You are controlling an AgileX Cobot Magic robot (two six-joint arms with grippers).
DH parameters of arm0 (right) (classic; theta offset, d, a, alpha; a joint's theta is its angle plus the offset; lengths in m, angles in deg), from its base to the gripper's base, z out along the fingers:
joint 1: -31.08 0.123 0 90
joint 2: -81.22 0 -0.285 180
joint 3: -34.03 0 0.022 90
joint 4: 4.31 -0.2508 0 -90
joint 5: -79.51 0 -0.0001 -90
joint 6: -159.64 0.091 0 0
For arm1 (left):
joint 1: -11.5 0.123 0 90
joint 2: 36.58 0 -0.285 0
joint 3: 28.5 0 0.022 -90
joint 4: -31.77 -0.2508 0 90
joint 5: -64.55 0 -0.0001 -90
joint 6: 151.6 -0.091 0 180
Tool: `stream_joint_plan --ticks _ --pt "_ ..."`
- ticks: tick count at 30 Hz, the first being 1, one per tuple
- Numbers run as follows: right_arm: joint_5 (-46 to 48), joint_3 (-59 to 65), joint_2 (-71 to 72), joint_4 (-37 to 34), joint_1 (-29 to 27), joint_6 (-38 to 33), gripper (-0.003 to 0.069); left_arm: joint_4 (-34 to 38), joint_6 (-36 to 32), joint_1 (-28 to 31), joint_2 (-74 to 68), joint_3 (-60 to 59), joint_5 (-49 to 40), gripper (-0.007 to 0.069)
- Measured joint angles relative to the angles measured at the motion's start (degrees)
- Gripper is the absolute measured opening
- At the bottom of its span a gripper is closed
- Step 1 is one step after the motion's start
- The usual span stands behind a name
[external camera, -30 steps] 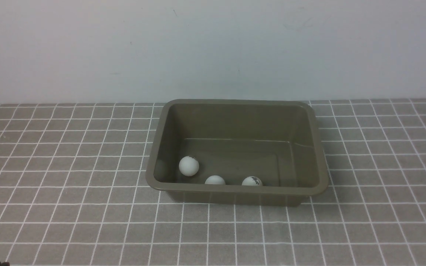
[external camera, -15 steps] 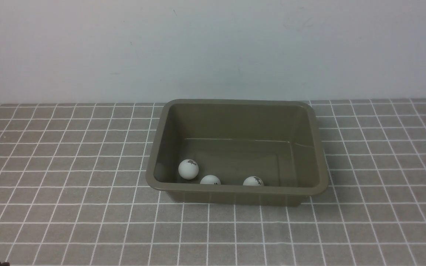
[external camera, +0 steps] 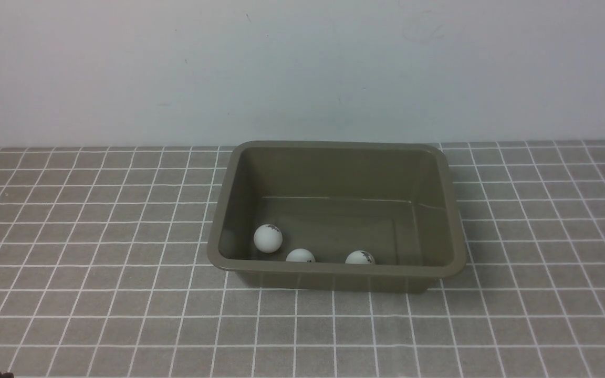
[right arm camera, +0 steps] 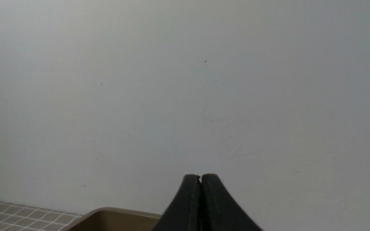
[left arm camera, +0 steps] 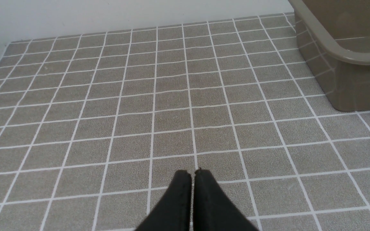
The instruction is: Put the table tennis balls into the box on the grey coffee tablecloth.
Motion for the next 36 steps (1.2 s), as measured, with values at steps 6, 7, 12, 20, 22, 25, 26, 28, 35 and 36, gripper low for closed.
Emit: stream_joint_plan --ticks 6,7,12,20,22,25,26,28,35,36 --pt "0.9 1.7 0.0 -12.8 0.0 -14.5 -0.0015 0.0 0.0 0.0 0.0 0.0 0.0 -0.0005" --pt "1.2 2.3 0.0 -13.8 0.0 -16.6 -0.0015 0.0 0.0 0.0 0.0 0.0 0.0 -0.0005" --pt "5.2 7.0 1.0 -13.8 -3.4 -20.9 -0.0015 0.1 0.0 0.0 0.0 0.0 0.0 -0.0005" --pt "11.3 16.6 1.0 -13.9 -18.1 -21.5 -0.0015 0.2 0.0 0.0 0.0 0.0 -0.1 -0.0005" --pt "10.8 16.7 1.0 -14.1 -18.4 -21.5 -0.0015 0.2 0.0 0.0 0.0 0.0 -0.1 -0.0005" --pt "10.3 16.8 1.0 -14.3 -18.7 -21.5 -0.0015 0.2 0.0 0.0 0.0 0.0 -0.1 -0.0005" --pt "10.3 16.8 1.0 -14.4 -18.7 -21.5 -0.0015 0.2 0.0 0.0 0.0 0.0 -0.1 -0.0005" --pt "10.1 16.8 1.0 -14.5 -18.7 -21.5 -0.0015 0.2 0.0 0.0 0.0 0.0 -0.1 -0.0005" --pt "10.1 16.8 1.0 -14.5 -18.7 -21.5 -0.0015 0.2 0.0 0.0 0.0 0.0 -0.1 -0.0005" --pt "10.1 16.8 1.0 -14.5 -18.7 -21.5 -0.0015 0.2 0.0 0.0 0.0 0.0 -0.1 -0.0005"
